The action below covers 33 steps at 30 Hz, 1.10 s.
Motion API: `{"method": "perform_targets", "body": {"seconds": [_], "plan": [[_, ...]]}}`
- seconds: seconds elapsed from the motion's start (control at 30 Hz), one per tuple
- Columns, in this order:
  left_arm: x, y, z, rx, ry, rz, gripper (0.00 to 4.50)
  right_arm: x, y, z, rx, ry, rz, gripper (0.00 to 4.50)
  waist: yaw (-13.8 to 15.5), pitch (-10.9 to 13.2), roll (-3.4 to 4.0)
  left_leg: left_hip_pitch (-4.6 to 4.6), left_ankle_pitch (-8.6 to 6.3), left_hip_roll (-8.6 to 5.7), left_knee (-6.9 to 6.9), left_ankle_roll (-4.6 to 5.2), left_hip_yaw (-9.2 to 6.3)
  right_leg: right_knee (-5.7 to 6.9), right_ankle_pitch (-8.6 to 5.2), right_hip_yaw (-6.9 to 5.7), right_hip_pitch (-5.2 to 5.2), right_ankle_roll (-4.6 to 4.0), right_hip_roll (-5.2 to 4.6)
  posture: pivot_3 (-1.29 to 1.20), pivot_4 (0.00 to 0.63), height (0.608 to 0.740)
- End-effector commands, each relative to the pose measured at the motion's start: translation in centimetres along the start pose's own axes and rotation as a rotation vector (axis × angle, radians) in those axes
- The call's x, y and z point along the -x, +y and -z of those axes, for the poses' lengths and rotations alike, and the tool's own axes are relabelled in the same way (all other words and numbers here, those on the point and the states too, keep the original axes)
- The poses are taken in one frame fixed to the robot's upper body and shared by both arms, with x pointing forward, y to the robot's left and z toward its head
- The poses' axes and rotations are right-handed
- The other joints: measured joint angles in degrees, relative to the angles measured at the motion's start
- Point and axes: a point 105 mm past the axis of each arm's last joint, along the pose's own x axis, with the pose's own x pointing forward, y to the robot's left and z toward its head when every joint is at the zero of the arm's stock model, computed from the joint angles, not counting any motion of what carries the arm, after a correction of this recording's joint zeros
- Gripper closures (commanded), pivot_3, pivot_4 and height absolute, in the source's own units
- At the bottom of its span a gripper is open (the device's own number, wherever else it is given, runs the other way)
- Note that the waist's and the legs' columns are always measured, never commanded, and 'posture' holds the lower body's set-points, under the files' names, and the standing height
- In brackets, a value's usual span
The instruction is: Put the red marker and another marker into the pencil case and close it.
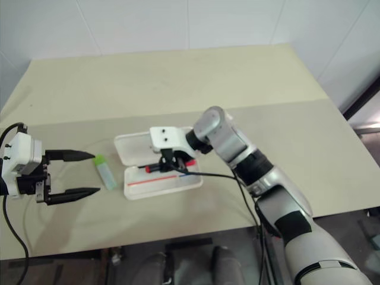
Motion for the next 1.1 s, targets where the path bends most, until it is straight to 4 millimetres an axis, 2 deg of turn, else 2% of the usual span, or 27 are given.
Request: {"method": "perform_targets", "body": {"seconds": [0.03, 0.17, 0.33, 0.53, 0.67, 0.87, 1.1], "plan": [[0.2, 0.0, -0.7, -0.028, -0.017, -0.01, 0.0, -0.1, -0.4, -1.1, 0.063, -0.001, 0.015, 3.91, 0.0, 0.0, 0.0, 0.0, 0.0, 0.0, 0.0, 0.0, 0.0, 0.0, 0.0, 0.0, 0.0, 0.0, 0.0, 0.0, 0.15, 0.74], [0.1, -0.1, -0.7, -0.027, -0.018, -0.008, 0.0, -0.5, -0.5, -1.1, 0.057, -0.005, 0.024, 3.91, 0.0, 0.0, 0.0, 0.0, 0.0, 0.0, 0.0, 0.0, 0.0, 0.0, 0.0, 0.0, 0.0, 0.0, 0.0, 0.0, 0.15, 0.74], [0.0, -0.1, -0.8, -0.026, -0.02, -0.004, 0.0, -0.7, -0.7, -1.2, 0.042, -0.017, 0.047, 2.2, 0.0, 0.0, 0.0, 0.0, 0.0, 0.0, 0.0, -0.01, 0.0, 0.0, 0.0, 0.0, 0.0, 0.0, 0.0, 0.0, 0.15, 0.74], [-0.1, -0.2, -0.8, -0.021, -0.025, -0.001, 0.0, 0.2, -1.1, -1.9, 0.024, -0.05, 0.074, 2.2, 0.0, 0.0, 0.0, 0.0, 0.0, 0.0, 0.0, -0.01, -0.01, 0.01, 0.0, 0.0, 0.0, 0.0, 0.0, 0.0, 0.15, 0.74], [-0.1, -0.3, -0.9, -0.007, -0.037, -0.005, 0.0, 1.9, -0.4, -2.5, -0.001, -0.094, 0.052, 2.2, 0.1, 0.0, 0.0, -0.01, -0.01, 0.0, -0.01, 0.0, -0.01, 0.0, 0.0, 0.0, 0.0, -0.01, -0.01, 0.0, 0.15, 0.74], [-0.2, -0.9, -0.6, 0.058, -0.064, -0.041, 0.0, 5.5, 0.8, -3.2, -0.029, -0.152, 0.037, 2.2, 0.3, 0.0, 0.0, 0.0, -0.03, -0.01, 0.0, 0.05, -0.01, 0.0, 0.0, 0.01, 0.01, 0.0, -0.04, 0.0, 0.15, 0.74], [0.0, -1.6, 0.1, 0.142, -0.055, -0.092, 0.0, 6.8, 1.6, -3.5, -0.033, -0.17, 0.047, 2.2, 0.1, 0.0, -0.01, 0.04, -0.06, 0.02, -0.01, 0.03, 0.01, 0.01, -0.01, 0.01, 0.0, -0.02, -0.03, 0.0, 0.15, 0.74]]}}
